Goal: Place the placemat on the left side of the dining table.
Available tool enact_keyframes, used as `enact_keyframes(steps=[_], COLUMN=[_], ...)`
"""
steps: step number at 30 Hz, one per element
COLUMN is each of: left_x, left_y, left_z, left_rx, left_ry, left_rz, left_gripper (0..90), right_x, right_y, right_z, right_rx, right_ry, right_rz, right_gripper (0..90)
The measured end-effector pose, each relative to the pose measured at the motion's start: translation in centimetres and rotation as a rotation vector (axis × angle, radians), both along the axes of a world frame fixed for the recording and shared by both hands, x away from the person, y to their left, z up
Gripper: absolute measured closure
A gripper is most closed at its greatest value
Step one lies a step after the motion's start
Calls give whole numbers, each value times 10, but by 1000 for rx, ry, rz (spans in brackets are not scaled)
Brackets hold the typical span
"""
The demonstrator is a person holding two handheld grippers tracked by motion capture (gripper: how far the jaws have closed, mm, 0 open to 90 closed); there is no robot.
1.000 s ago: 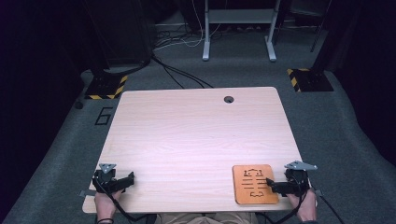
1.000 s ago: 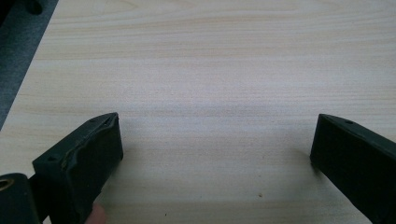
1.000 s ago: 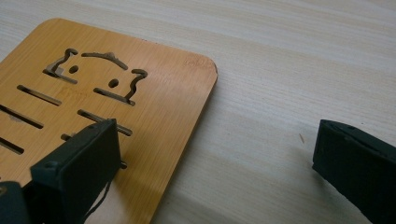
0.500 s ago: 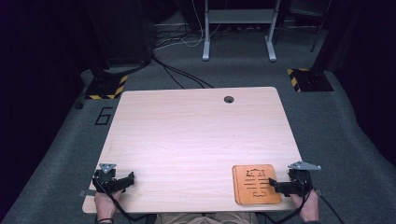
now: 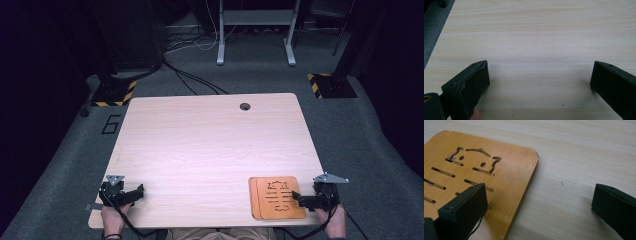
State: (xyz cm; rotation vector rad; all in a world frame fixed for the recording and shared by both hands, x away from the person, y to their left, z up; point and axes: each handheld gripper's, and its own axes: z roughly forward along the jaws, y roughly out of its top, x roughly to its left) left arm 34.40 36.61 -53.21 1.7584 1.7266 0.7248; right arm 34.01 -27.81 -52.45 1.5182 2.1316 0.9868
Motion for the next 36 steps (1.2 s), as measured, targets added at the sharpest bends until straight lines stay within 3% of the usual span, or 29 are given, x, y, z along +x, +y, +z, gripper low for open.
enact_keyframes(steps=[36], left_x=[0], left_y=[-1], left_z=[1], left_rx=[0], left_ry=[4], left_rz=[-6], left_gripper=[20], right_x=[0], right_y=[-13], right_z=[0], right_rx=[-26], right_ry=[-2], right_rz=[-37], right_gripper=[0])
